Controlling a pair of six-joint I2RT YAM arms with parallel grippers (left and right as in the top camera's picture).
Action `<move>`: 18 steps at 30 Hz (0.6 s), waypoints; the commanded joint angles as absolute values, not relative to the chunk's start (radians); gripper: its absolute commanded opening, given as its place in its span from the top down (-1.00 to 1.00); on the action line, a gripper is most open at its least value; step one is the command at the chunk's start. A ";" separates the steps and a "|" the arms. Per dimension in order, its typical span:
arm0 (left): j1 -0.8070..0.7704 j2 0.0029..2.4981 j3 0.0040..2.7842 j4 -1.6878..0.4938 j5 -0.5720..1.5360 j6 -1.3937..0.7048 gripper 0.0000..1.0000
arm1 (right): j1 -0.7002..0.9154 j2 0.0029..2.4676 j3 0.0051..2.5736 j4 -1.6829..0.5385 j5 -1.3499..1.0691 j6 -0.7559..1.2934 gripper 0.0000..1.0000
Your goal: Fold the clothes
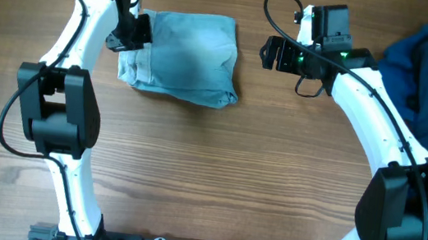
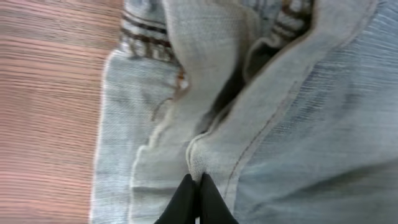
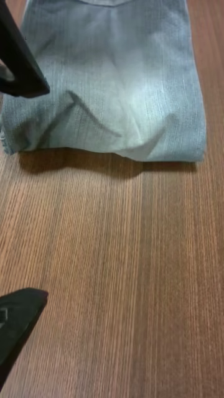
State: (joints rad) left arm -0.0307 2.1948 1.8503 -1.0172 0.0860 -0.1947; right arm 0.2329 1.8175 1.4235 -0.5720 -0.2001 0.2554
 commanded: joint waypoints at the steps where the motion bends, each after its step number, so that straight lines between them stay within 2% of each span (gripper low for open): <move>1: -0.023 2.129 1.861 -1.010 -0.009 -0.186 0.92 | 0.234 1.829 1.415 -0.564 -0.273 0.235 -0.75; 3: -0.023 2.126 1.861 -1.007 -0.040 -0.187 0.92 | 0.234 1.829 1.415 -0.549 -0.336 0.236 -0.38; 5: -0.021 2.126 1.861 -1.008 -0.047 -0.187 0.92 | 0.234 1.829 1.415 -0.527 -0.389 0.236 0.10; 7: -0.021 2.126 1.861 -1.006 -0.047 -0.188 0.92 | 0.234 1.829 1.415 -0.515 -0.420 0.239 0.75; 8: -0.021 2.126 1.862 -1.006 -0.047 -0.191 0.92 | 0.237 1.829 1.415 -0.509 -0.445 0.240 0.91; 13: -0.021 2.126 1.862 -1.007 -0.048 -0.191 0.92 | 0.261 1.829 1.413 -0.476 -0.557 0.240 0.91; 18: -0.020 2.126 1.862 -1.011 -0.099 -0.221 0.92 | 0.334 1.852 1.412 -0.431 -0.566 0.266 0.92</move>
State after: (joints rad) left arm -0.0307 2.1612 1.8503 -1.0100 -0.0277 -0.1997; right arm 0.2867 1.8179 1.4216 -0.4553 -0.5167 0.2413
